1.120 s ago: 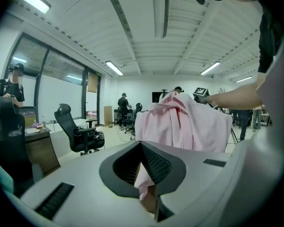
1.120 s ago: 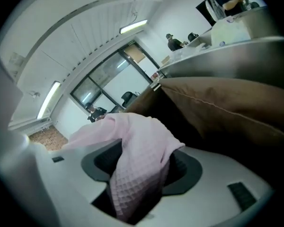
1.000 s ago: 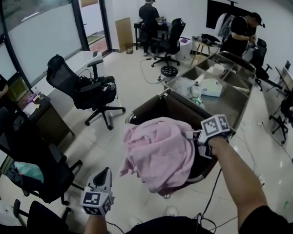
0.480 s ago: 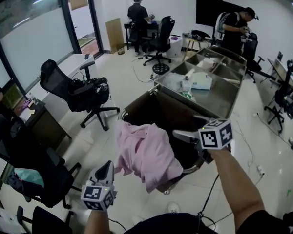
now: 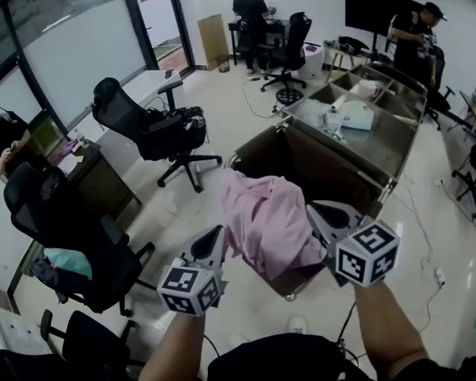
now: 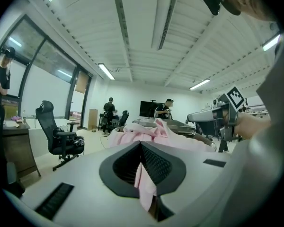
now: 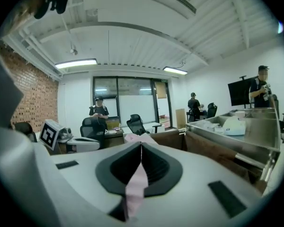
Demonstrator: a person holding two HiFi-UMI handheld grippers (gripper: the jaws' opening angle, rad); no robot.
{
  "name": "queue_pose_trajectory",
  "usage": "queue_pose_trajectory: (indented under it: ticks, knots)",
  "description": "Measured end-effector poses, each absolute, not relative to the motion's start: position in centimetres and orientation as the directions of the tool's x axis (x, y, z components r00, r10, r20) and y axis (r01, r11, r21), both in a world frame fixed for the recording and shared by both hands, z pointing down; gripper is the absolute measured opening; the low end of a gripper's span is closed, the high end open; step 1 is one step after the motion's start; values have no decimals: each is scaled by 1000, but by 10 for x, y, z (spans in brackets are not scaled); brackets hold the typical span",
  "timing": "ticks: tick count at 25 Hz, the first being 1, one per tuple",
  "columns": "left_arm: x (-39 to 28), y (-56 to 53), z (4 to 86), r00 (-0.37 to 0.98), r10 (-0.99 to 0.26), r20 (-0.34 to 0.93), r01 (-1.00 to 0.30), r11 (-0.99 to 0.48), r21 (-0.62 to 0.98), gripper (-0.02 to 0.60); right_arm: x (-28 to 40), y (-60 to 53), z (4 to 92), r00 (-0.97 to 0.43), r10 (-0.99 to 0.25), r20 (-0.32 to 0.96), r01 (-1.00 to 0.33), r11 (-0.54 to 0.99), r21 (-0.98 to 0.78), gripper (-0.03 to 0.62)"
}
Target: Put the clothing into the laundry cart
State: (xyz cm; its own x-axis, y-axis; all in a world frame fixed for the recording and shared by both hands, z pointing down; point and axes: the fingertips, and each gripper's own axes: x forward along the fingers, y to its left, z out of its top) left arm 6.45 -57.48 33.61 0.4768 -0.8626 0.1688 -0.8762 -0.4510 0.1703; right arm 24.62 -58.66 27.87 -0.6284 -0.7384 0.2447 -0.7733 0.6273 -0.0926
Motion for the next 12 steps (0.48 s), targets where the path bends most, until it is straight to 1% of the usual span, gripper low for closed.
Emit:
queue_pose_trajectory:
  ticks: [3,6,9,12]
  knots:
    - [70,-571,332,476,-863,171,-879,-456,141,0,241,-578,291,-681,-703,204,-732,663,-157,23]
    - [79,-562,325,507,-848,155,-862,-495,112,0,238,-573,291,-720,-678,148,-693,690,-211,20]
    - [85,-552,325,523,-837,161,-852,-520,63,0,235,-569,291,-725,-674,141,-687,694,-215,18]
    - [87,-547,327,524,-835,167,-850,-525,42,0,234,-565,294,-734,-662,154,-676,690,-259,17]
